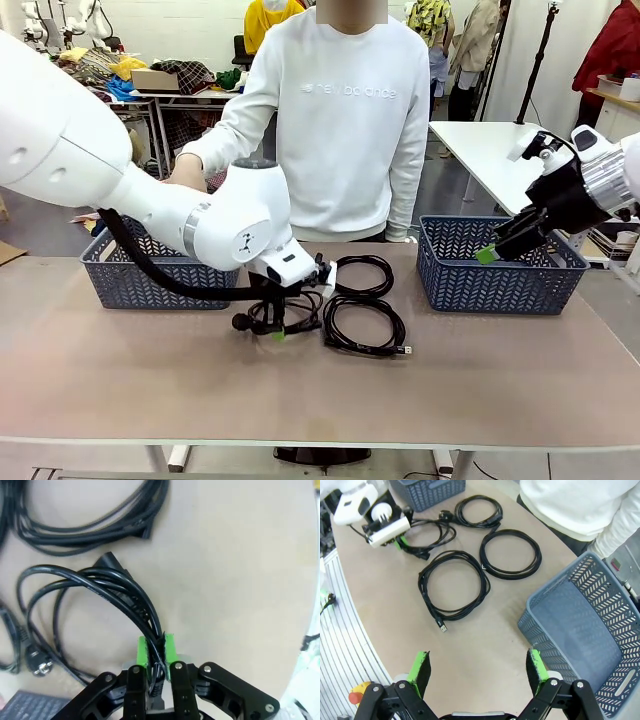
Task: Organize the cables according to human instructions.
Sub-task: Pick up a bundle of cables and place it in the basket indicated by the human.
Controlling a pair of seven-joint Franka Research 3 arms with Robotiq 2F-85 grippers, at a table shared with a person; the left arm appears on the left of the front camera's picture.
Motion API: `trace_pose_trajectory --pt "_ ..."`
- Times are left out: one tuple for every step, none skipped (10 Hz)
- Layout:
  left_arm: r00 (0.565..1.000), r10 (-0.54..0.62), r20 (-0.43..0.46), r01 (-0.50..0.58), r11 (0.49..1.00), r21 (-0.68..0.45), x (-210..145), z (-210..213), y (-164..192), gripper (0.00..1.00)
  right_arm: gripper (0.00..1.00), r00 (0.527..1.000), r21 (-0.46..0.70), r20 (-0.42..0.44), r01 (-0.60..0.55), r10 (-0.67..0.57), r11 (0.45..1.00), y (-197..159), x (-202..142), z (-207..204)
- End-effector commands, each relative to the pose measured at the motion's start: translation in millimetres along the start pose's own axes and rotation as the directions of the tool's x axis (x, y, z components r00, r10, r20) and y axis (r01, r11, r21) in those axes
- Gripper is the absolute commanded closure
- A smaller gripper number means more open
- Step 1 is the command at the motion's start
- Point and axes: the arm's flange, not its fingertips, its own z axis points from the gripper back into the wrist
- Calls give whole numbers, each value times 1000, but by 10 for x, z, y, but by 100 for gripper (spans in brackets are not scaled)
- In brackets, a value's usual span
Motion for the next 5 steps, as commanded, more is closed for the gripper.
trace_pose_trajectory --pt "1000 -7 -12 8 996 89 64 538 36 100 0 1000 8 11 1 -1 1000 -20 1 -2" --pt "1000 -19 -21 21 993 116 97 797 81 100 0 1000 8 11 1 -1 1000 -20 1 -2" --pt "999 -23 -39 29 989 144 82 1026 142 100 0 1000 8 11 1 -1 1000 -20 1 -2" --pt "998 -30 -54 39 985 166 26 1261 234 100 0 1000 8 11 1 -1 1000 -20 1 -2" --pt "997 -25 -72 38 980 193 -46 1447 339 100 0 1000 8 11 1 -1 1000 -20 1 -2"
